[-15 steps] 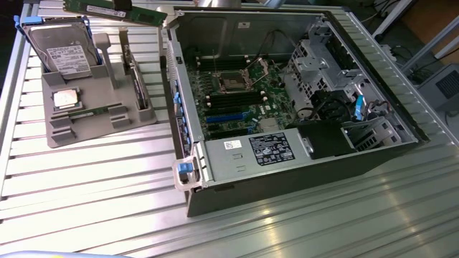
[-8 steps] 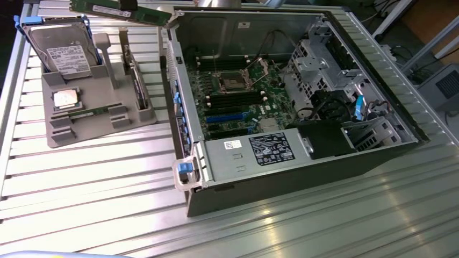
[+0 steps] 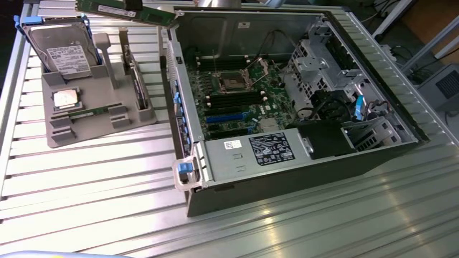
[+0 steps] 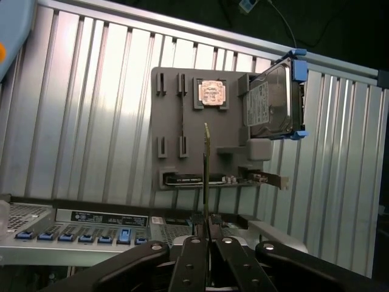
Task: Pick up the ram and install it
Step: 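Pick up the ram and move it above insertion slot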
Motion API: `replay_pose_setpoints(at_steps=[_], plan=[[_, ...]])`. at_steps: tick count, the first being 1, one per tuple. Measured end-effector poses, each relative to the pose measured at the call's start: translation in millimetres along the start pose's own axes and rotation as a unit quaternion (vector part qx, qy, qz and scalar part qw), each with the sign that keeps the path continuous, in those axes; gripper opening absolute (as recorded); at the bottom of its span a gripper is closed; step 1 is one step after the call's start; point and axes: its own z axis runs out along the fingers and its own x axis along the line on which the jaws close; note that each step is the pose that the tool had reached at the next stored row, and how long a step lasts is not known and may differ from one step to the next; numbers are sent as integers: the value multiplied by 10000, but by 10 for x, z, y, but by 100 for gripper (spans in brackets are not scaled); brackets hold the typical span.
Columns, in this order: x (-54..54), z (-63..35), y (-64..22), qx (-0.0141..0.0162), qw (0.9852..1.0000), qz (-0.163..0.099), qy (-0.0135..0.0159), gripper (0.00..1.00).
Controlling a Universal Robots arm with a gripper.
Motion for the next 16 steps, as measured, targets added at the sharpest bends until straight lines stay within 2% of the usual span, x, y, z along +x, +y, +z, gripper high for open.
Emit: replay_pose_setpoints(at_steps=[16], plan=[[14, -13, -104, -24, 10000, 4, -7, 12]])
